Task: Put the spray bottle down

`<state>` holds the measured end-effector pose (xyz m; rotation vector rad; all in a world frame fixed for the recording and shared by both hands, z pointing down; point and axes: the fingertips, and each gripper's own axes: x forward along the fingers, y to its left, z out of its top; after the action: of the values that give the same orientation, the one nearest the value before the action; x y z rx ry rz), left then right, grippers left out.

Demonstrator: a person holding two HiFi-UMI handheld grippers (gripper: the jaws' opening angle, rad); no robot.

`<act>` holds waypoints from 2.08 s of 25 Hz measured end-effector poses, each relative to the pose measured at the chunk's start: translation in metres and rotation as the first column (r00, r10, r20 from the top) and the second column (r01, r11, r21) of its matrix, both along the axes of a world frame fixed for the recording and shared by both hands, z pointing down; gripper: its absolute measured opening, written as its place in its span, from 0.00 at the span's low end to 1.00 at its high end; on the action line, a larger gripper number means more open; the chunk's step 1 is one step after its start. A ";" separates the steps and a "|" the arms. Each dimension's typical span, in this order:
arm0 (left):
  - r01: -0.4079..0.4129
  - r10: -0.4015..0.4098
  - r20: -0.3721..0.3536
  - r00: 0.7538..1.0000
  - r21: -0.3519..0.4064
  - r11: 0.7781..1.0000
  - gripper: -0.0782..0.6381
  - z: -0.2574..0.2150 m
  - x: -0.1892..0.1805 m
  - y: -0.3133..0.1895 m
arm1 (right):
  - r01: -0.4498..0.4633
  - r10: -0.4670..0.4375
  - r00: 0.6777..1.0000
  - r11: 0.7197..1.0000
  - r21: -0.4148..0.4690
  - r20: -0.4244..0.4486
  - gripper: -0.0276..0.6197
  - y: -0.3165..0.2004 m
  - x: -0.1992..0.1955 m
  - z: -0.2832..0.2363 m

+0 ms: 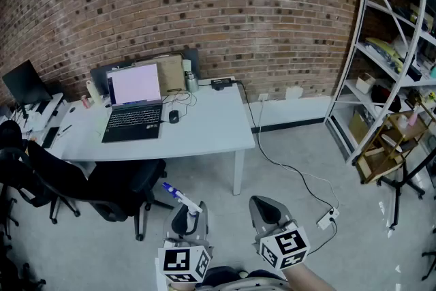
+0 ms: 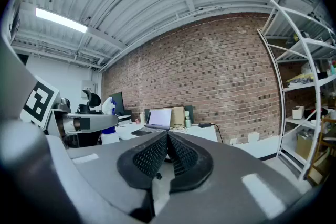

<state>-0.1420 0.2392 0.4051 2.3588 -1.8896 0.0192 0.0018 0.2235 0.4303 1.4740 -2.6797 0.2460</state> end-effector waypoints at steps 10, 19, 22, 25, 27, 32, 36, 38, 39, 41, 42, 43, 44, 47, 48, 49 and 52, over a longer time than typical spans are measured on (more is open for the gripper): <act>-0.018 0.018 0.002 1.000 -0.017 1.000 0.30 0.013 0.024 -0.043 | 0.004 -0.004 1.000 1.000 -0.015 -0.003 0.04 -0.042 0.018 0.015; -0.031 0.031 -0.010 0.999 -0.026 0.999 0.30 0.025 0.020 -0.161 | -0.004 0.004 0.999 1.000 -0.022 -0.033 0.04 -0.146 0.012 0.025; -0.034 0.033 -0.021 0.999 -0.024 0.999 0.30 0.022 0.015 -0.212 | -0.010 0.009 0.999 1.000 -0.023 -0.039 0.04 -0.191 0.008 0.022; -0.039 0.039 -0.029 0.999 -0.012 0.999 0.30 0.016 0.012 -0.264 | -0.021 0.020 0.999 1.000 -0.022 -0.043 0.04 -0.239 0.005 0.020; -0.044 0.044 -0.030 0.999 0.000 0.999 0.30 0.012 0.010 -0.299 | -0.029 0.029 0.999 0.999 -0.013 -0.046 0.04 -0.274 0.002 0.018; -0.063 0.064 -0.011 0.998 0.026 0.998 0.30 0.003 0.009 -0.375 | -0.048 0.049 0.998 0.999 0.015 -0.044 0.04 -0.355 -0.006 0.007; -0.065 0.065 0.005 0.998 0.049 0.997 0.30 -0.003 0.011 -0.429 | -0.053 0.054 0.997 0.998 0.021 -0.057 0.04 -0.405 -0.009 0.002; -0.056 0.056 0.007 0.998 0.055 0.997 0.30 -0.002 0.013 -0.455 | -0.049 0.050 0.997 0.999 0.009 -0.057 0.04 -0.421 -0.008 0.004; -0.048 0.048 0.008 0.999 0.055 0.997 0.30 -0.001 0.013 -0.467 | -0.045 0.045 0.997 0.999 0.002 -0.057 0.04 -0.427 -0.008 0.005; -0.030 0.030 0.005 1.000 0.055 0.998 0.30 0.002 0.014 -0.490 | -0.029 0.029 0.997 1.000 -0.008 -0.067 0.04 -0.437 -0.007 0.008; -0.022 0.021 0.003 1.000 0.056 0.998 0.30 0.004 0.015 -0.501 | -0.020 0.020 0.997 1.000 -0.011 -0.073 0.04 -0.443 -0.006 0.009; -0.013 0.013 0.000 1.000 0.055 0.998 0.30 0.007 0.015 -0.512 | -0.012 0.011 0.997 1.000 -0.013 -0.076 0.04 -0.449 -0.005 0.010; -0.004 0.004 -0.003 1.000 0.053 0.999 0.30 0.010 0.015 -0.522 | -0.006 0.004 0.997 1.000 -0.016 -0.079 0.04 -0.455 -0.003 0.012; 0.020 -0.020 -0.003 1.000 0.037 0.999 0.30 0.025 0.017 -0.544 | 0.011 -0.013 0.996 1.000 -0.027 -0.085 0.04 -0.469 0.001 0.016; 0.027 -0.027 0.000 1.000 0.029 0.999 0.30 0.030 0.018 -0.549 | 0.016 -0.018 0.996 0.999 -0.029 -0.087 0.04 -0.473 0.001 0.018; 0.033 -0.033 0.004 0.999 0.022 0.999 0.30 0.034 0.018 -0.553 | 0.019 -0.022 0.996 0.999 -0.030 -0.088 0.04 -0.477 0.002 0.019; 0.047 -0.047 0.007 0.999 0.016 0.999 0.30 0.043 0.017 -0.561 | 0.029 -0.031 0.996 0.999 -0.028 -0.085 0.04 -0.486 0.001 0.020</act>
<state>-0.1248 -0.3218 0.4480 2.3268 -1.9549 0.0089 0.0032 -0.2622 0.4504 1.4029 -2.6184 0.2116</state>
